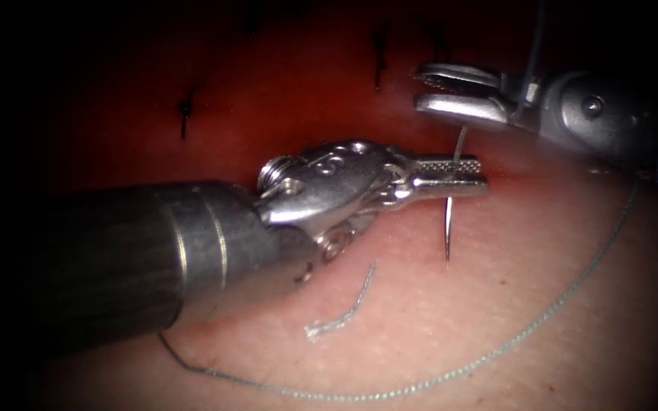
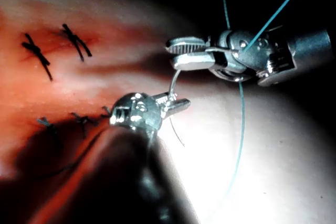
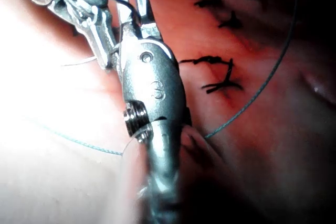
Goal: Wound Closure
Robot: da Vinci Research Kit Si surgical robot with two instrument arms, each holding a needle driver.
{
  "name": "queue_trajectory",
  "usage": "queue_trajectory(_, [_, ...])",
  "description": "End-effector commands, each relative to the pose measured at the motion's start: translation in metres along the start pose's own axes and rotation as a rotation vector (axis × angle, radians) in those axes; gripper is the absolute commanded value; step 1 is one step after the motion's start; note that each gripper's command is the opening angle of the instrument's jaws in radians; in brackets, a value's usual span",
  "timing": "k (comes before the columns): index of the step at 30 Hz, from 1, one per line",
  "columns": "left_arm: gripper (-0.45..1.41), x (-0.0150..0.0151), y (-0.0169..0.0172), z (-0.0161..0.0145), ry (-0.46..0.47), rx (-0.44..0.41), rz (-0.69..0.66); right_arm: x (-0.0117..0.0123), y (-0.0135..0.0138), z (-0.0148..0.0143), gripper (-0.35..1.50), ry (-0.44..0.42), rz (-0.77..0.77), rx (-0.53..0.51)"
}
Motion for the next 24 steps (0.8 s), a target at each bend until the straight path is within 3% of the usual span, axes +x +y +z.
queue_trajectory(1, [-0.45,0.0002,-0.0004,0.0003,-0.003,-0.007,-0.016,-0.0002,-0.0001,0.0008,-0.35,0.002,0.004,0.007])
queue_trajectory(7, [-0.45,0.0004,-0.0004,-0.0003,0.014,-0.024,-0.131,0.0005,0.0000,0.0007,-0.35,0.004,0.014,0.026])
queue_trajectory(9, [-0.45,0.0003,-0.0002,-0.0005,0.014,-0.036,-0.160,0.0008,0.0001,0.0008,0.05,0.002,0.012,0.020])
queue_trajectory(14, [-0.45,0.0004,0.0001,-0.0008,0.004,-0.088,-0.257,0.0010,0.0000,0.0008,0.66,-0.031,0.013,-0.003])
queue_trajectory(17, [-0.45,0.0005,0.0002,-0.0010,-0.003,-0.105,-0.291,0.0011,-0.0001,0.0009,0.83,-0.044,0.014,-0.018])
queue_trajectory(24, [-0.45,0.0007,0.0001,-0.0012,0.010,-0.120,-0.324,0.0013,-0.0004,0.0009,0.89,-0.070,0.025,-0.036])
